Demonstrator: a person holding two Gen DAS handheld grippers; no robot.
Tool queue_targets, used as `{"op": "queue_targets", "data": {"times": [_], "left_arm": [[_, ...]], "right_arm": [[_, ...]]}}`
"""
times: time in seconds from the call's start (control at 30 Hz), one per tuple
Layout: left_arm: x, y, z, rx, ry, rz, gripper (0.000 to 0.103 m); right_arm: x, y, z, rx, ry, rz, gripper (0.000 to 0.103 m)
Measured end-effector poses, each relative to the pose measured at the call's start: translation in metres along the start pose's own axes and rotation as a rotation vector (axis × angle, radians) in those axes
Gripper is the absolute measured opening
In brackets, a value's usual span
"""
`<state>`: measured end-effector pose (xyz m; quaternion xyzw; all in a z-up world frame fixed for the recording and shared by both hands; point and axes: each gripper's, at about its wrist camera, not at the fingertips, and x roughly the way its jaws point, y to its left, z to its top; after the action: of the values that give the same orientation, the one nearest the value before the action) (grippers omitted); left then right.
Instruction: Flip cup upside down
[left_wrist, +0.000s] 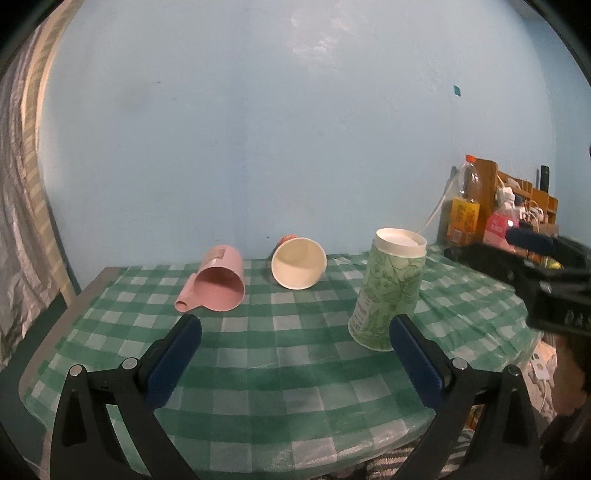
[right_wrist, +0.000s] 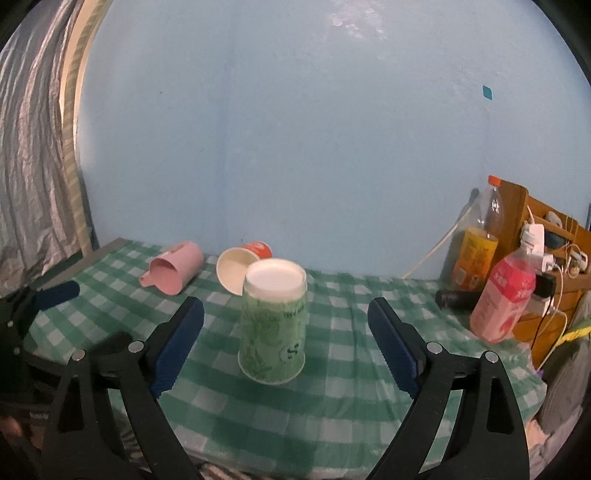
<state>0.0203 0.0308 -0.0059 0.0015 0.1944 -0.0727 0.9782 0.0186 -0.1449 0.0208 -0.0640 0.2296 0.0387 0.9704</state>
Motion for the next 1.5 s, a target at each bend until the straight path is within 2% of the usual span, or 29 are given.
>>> {"op": "queue_targets", "data": {"times": [1.5], "left_arm": [[-0.006,-0.003,-0.001,0.029,-0.034,0.023,0.103]], "right_arm": [[0.008,-0.001,-0.013,0.038,0.030,0.050,0.090]]}}
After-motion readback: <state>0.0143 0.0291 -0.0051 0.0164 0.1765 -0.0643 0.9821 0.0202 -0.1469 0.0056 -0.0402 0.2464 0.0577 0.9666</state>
